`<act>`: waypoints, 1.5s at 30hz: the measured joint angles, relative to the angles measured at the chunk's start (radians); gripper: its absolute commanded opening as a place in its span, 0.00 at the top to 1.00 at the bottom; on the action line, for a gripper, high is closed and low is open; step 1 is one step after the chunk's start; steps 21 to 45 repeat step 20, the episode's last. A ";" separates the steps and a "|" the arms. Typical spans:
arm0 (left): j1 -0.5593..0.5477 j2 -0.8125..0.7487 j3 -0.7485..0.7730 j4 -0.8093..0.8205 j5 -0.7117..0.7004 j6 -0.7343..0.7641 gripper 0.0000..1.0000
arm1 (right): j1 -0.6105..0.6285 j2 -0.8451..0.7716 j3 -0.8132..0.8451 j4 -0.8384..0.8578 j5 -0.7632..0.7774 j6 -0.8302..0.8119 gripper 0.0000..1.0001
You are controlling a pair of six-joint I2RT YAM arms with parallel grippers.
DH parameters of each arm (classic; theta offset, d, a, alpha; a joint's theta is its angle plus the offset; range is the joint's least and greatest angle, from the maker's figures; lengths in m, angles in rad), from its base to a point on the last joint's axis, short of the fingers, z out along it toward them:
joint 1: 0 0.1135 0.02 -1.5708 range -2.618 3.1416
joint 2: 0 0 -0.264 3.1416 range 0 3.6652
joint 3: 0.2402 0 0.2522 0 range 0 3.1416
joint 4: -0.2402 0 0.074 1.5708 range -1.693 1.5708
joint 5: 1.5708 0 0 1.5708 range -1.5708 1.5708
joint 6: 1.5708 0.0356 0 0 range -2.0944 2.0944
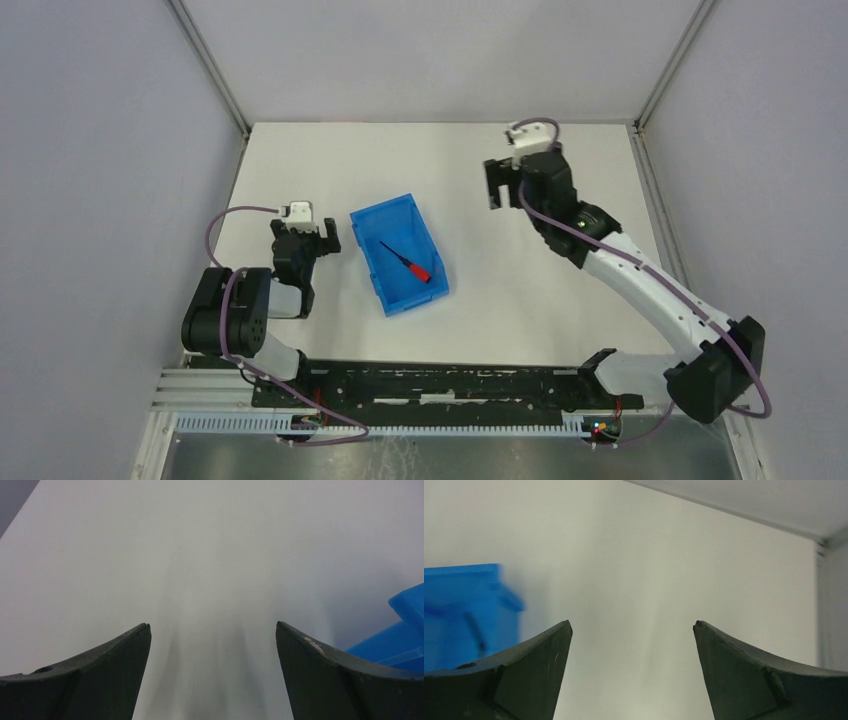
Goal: Put the screwdriver in the bin
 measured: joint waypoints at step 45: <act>0.000 0.000 0.000 0.000 0.000 0.000 0.00 | -0.271 -0.340 -0.940 0.359 0.122 0.058 0.02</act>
